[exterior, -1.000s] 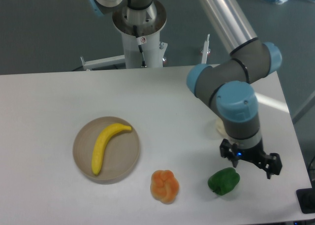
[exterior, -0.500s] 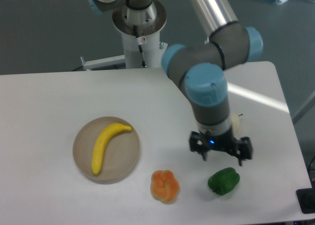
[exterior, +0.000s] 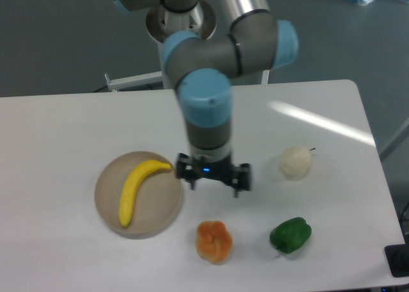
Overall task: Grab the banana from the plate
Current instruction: 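Move the open gripper across the table to above the banana on the plate, then lower the gripper onto the banana's stem end and close on it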
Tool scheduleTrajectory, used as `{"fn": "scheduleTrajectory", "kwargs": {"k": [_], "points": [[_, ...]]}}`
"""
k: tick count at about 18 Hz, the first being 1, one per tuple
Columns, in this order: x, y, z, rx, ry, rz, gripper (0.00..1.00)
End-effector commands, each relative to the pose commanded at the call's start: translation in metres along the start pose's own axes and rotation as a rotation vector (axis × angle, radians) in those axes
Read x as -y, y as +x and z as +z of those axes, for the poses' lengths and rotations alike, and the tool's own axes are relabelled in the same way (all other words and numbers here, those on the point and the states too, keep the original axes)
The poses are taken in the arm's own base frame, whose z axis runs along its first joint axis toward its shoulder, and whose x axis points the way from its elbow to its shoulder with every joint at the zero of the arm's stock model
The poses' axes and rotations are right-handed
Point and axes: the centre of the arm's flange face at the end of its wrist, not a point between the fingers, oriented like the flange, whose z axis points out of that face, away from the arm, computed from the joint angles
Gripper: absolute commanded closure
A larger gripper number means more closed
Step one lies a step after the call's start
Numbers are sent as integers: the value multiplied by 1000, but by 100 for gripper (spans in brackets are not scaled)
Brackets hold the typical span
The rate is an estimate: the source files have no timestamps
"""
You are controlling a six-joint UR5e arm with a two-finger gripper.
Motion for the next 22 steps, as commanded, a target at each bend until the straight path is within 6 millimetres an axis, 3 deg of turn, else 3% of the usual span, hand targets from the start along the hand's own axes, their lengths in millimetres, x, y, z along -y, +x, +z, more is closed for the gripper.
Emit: {"fn": "scheduleTrajectory", "kwargs": {"k": [5,10,13,18,22], "points": [[-7,40,35,-39,-25,29,0],[-24,85,89,-5,41,23,0],[-27,103,96,-5,44,44,0],[-25,112,117,-15,14,61,0],[-23,127,122,-20,9,87,0]]}}
